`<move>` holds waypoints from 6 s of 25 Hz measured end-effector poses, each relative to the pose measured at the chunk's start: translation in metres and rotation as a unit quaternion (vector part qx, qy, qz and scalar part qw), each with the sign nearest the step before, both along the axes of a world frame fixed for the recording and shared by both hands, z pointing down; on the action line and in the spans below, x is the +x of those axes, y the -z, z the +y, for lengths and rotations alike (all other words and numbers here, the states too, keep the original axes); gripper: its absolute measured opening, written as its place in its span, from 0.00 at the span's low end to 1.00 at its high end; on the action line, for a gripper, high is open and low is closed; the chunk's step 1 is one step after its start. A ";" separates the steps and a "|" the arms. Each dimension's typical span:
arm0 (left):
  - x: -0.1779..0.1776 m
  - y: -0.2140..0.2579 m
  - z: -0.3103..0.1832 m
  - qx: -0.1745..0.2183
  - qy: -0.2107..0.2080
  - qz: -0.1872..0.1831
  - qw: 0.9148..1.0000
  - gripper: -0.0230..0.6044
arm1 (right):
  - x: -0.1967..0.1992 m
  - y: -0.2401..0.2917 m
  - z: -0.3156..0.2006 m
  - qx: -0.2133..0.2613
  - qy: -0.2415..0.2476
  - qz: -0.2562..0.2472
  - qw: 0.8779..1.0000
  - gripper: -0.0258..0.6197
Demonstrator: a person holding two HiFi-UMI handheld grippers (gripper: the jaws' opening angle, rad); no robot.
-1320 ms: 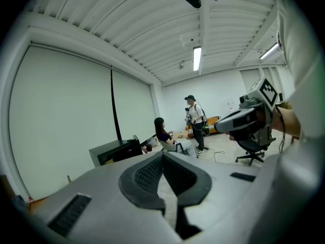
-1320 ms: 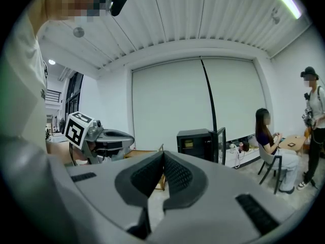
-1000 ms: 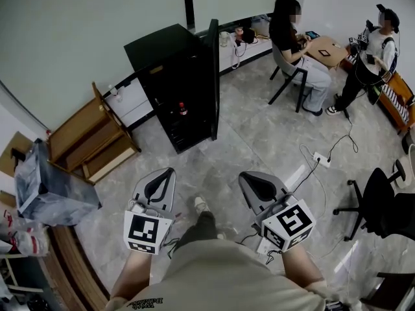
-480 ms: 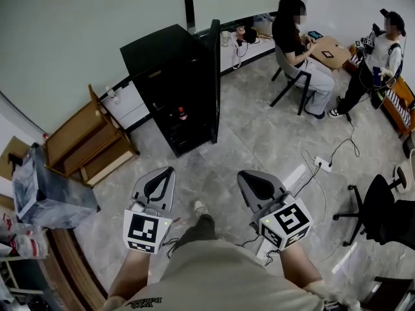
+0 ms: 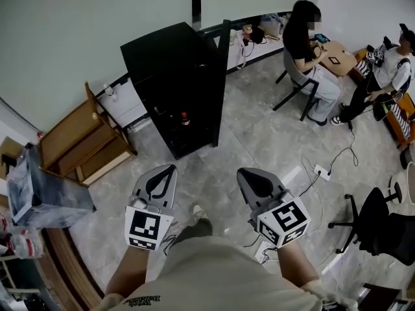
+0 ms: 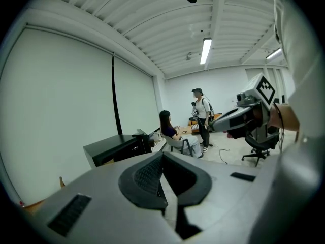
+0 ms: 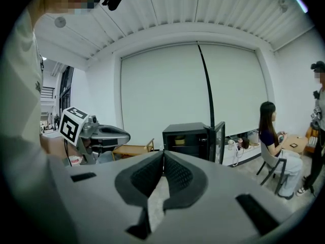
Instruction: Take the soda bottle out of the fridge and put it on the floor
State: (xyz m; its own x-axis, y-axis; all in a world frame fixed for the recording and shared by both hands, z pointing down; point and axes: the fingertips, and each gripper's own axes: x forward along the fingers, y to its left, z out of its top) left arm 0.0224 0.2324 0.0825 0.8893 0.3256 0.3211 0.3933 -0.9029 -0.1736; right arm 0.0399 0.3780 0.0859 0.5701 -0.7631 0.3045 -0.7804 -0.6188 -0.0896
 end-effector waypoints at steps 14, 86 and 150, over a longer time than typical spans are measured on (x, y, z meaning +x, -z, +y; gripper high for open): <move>0.101 -0.006 -0.099 -0.009 0.024 -0.006 1.000 0.05 | 0.114 0.002 -0.111 -0.026 0.041 0.015 0.999 0.04; 0.262 -0.249 -0.198 -0.089 0.317 -0.194 0.924 0.05 | 0.410 -0.458 -0.298 -0.277 0.274 -0.106 0.915 0.29; 0.158 -0.213 -0.232 -0.075 0.344 -0.188 0.917 0.05 | 0.328 -0.343 -0.296 -0.362 0.380 -0.055 0.850 0.21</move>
